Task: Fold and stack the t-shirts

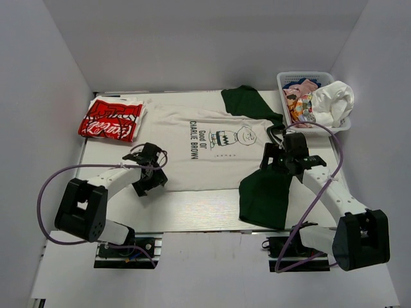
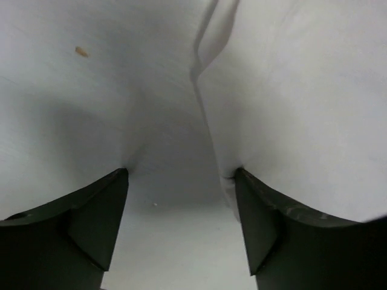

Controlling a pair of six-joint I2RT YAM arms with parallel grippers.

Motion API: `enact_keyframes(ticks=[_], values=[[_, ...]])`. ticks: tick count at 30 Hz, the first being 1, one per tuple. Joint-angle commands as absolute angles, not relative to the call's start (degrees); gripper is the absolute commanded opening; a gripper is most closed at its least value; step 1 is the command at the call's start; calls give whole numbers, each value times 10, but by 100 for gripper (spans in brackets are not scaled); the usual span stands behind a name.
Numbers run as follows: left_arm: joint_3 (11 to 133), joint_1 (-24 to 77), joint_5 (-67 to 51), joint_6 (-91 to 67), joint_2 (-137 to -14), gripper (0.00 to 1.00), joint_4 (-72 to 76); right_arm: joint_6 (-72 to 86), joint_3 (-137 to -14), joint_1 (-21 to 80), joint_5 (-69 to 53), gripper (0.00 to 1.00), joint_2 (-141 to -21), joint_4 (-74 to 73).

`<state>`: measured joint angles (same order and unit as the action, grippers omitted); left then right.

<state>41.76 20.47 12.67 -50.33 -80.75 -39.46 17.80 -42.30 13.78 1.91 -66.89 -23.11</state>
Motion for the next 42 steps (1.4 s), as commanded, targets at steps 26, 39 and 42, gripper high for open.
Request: enact_keyframes(ticks=[26, 39, 42], values=[[856, 240, 155, -375, -1105, 5, -481, 156, -417, 149, -21, 90, -712, -205], [933, 246, 209, -348, -1130, 100, -476, 152, -414, 150, -27, 90, -729, -197], [885, 246, 185, -365, -1107, 100, -469, 152, -414, 151, -27, 90, -732, -195]])
